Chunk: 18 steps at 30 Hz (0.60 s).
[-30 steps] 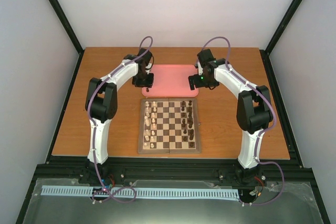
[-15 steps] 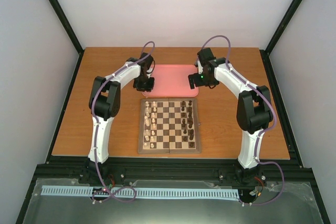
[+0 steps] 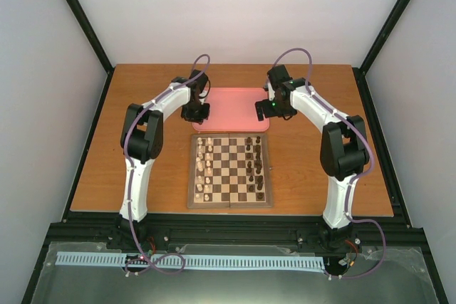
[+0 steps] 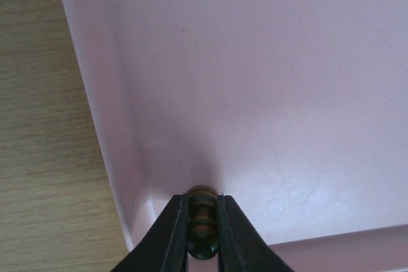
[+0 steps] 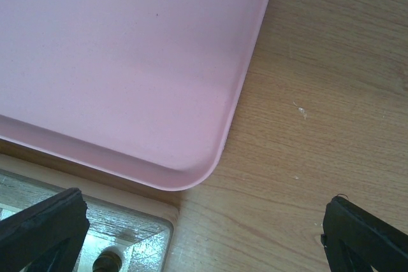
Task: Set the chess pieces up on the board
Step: Pick up the chess piece from the storage box.
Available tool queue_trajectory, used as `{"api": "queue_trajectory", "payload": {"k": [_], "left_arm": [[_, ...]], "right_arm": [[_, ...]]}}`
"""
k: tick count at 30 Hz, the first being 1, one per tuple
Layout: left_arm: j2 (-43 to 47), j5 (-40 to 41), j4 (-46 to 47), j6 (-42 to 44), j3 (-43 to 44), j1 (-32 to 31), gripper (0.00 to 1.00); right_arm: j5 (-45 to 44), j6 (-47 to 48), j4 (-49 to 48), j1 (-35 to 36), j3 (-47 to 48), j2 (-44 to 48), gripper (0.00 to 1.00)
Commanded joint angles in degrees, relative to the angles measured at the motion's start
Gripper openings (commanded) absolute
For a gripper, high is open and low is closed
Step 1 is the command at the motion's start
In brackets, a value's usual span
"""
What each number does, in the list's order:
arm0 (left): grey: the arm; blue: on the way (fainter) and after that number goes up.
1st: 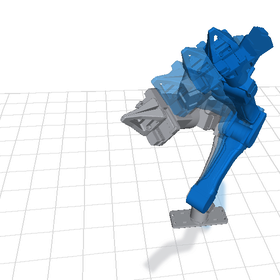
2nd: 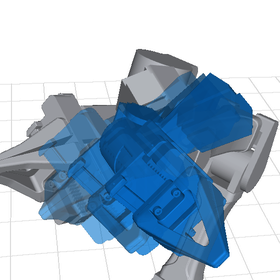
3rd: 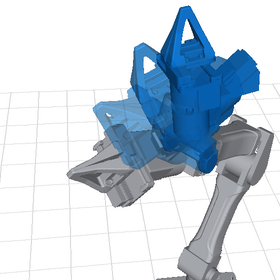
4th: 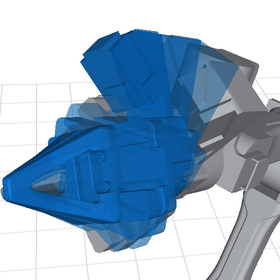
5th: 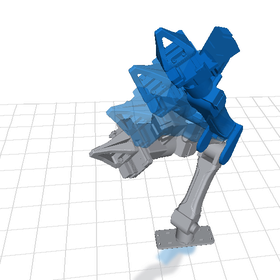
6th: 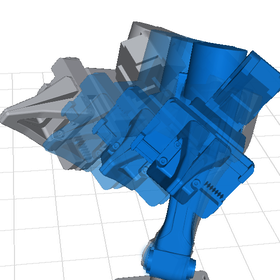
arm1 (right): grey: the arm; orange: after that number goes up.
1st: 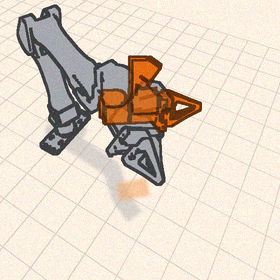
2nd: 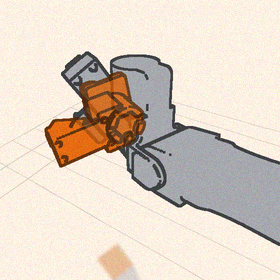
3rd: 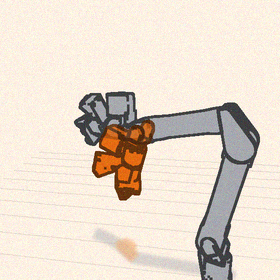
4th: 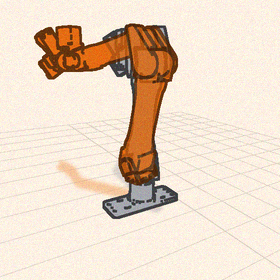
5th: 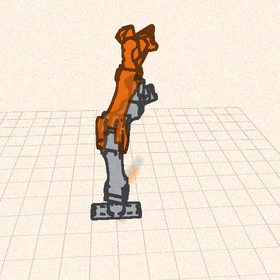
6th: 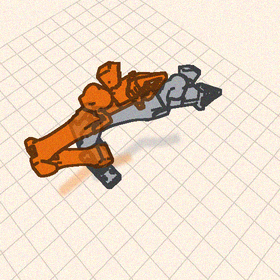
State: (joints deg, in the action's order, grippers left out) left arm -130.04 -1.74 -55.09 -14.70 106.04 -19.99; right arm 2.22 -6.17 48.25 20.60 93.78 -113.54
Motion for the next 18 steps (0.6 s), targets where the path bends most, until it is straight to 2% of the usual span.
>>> {"api": "queue_trajectory", "payload": {"k": [1, 3, 10, 13, 18], "left_arm": [[-0.1, 0.0, -0.5, 0.2, 2.5, 0.2, 0.05], [0.1, 0.2, -0.8, 0.3, 2.9, 0.1, 0.01], [5.3, -0.1, -6.0, 1.0, 5.1, -2.0, 0.01], [11.7, -1.7, -10.0, 2.0, 5.7, -5.9, 0.01], [21.6, -8.5, -15.1, 0.6, 2.7, -16.2, 0.01]], "right_arm": [[-0.1, 0.9, 0.6, -0.1, 1.3, -0.8, 1.00], [0.0, 0.8, 0.6, -0.1, 1.3, -0.8, 1.00], [-0.3, 0.8, 0.5, -0.1, 1.3, -0.3, 1.00], [-0.4, 0.7, 0.5, -0.1, 1.0, -0.1, 1.00], [-1.0, 0.7, 0.2, -0.2, 0.3, 0.4, 1.00]]}}
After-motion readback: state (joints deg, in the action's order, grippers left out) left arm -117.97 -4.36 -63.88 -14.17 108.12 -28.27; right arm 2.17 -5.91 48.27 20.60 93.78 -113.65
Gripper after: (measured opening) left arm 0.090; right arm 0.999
